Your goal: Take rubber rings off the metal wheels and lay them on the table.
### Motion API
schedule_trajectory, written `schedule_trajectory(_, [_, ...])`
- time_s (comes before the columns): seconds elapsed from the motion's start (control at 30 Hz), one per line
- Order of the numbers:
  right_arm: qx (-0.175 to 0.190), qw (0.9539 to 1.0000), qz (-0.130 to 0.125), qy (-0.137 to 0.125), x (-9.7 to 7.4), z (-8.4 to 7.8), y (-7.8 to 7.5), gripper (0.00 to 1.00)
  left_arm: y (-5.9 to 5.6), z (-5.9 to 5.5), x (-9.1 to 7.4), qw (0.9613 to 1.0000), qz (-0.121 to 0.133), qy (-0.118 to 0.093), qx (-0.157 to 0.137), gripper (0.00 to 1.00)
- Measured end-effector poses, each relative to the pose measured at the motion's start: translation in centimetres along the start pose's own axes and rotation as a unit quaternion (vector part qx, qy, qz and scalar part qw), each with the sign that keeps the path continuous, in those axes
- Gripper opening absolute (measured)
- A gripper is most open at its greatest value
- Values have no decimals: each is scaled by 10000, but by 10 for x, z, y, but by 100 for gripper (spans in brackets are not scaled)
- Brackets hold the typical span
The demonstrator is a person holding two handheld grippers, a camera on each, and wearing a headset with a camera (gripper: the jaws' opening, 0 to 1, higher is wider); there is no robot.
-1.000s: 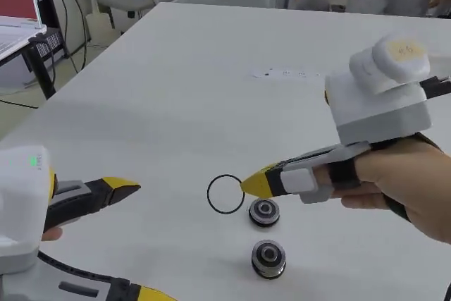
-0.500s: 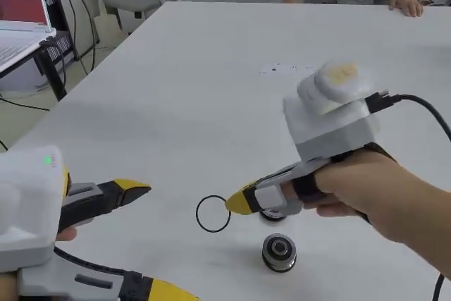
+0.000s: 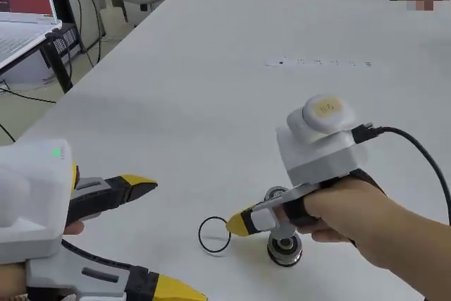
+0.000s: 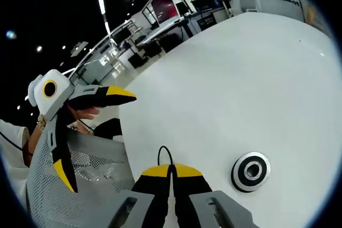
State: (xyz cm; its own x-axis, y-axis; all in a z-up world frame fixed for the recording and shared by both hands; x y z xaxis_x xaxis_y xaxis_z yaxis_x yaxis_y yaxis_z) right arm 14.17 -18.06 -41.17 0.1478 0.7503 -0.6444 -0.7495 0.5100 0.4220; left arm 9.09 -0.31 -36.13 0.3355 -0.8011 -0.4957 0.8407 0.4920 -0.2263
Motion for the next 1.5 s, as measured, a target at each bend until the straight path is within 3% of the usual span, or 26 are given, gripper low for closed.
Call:
schedule_trajectory(0.13, [60,10000,-74,25,2,-3,-2,0,0,0,0,10000,5,-3,5,98])
schedule_trajectory(0.53, [-215,9990,-346,173,2,-8,-6,0,1,0,-1,10000,17,-34,5,98])
schedule_trajectory(0.7, [-226,9986,-451,153,0,-7,-8,6,1,0,-1,10000,18,-27,20,98])
schedule_trajectory(1.23, [-810,9958,-429,-81,-26,17,9,9,0,0,0,10000,-36,17,55,98])
schedule_trajectory(1.5, [-932,9947,-417,-148,-40,20,12,11,-1,1,1,10000,-59,14,59,98])
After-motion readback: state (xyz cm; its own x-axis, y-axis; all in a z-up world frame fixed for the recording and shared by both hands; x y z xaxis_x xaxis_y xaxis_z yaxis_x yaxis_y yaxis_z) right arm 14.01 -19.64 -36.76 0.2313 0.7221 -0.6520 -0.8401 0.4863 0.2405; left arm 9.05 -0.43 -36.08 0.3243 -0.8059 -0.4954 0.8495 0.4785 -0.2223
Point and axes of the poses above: the centre of the closed fingertips' face, and the gripper's own axes: x roughly forward along the fingers, y roughly to its left, z roughly out of its top, the point moved 9 cm from there along -x, roughly backward along the fingers, and after that the axes turned 7 degrees about -x, right-handed, at the moved point
